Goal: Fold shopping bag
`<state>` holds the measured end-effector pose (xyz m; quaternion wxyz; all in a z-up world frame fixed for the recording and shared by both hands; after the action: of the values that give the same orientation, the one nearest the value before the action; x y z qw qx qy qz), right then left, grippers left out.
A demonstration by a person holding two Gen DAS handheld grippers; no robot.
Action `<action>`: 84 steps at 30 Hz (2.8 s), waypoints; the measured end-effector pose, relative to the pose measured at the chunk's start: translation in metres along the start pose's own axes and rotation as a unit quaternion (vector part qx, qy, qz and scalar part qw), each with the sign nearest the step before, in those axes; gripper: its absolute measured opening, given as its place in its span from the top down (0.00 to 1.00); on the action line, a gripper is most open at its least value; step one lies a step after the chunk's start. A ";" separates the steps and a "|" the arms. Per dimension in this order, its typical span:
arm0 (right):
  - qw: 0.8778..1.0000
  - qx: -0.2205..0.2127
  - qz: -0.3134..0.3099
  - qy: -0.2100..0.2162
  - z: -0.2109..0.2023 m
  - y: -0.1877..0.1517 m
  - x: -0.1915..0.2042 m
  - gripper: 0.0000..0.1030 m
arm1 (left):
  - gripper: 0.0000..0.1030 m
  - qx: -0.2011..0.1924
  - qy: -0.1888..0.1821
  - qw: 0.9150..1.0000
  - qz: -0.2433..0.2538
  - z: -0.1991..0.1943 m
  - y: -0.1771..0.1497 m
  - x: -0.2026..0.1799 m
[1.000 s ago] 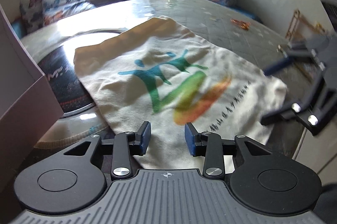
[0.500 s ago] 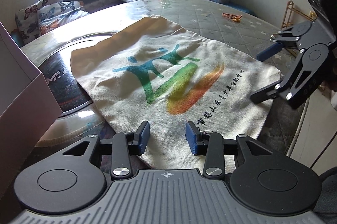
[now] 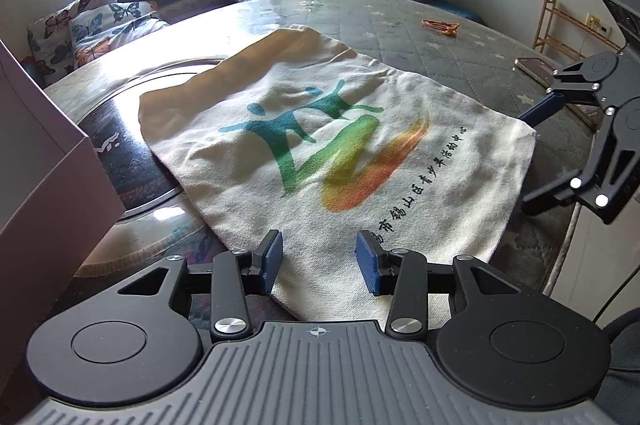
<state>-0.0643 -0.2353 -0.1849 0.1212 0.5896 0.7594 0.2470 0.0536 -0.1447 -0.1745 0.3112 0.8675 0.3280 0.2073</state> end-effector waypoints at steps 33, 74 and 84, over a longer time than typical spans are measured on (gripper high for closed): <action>0.998 -0.042 -0.032 0.020 0.071 0.114 0.031 0.00 | 0.55 -0.006 -0.016 1.000 0.011 0.001 0.002 -0.012; 0.996 -0.050 0.031 -0.061 0.150 0.232 0.027 0.00 | 0.47 -0.014 -0.028 0.999 0.013 0.000 -0.001 -0.024; 0.995 -0.056 0.044 -0.072 0.163 0.253 0.044 0.00 | 0.47 -0.017 -0.029 0.999 0.012 -0.001 0.000 -0.025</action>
<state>0.2123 -0.1094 -0.1872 0.1972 0.6312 0.7067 0.2516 0.0352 -0.1612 -0.1776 0.3325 0.8715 0.3054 0.1914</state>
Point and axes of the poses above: each gripper's, at about its wrist camera, not at the fingertips, and z roughly the way its jaws point, x to its left, y to its top, the point moved 9 cm from there along z, roughly the way its jaws point, and after that the axes turned 9 degrees about z, right-handed, at the moved point
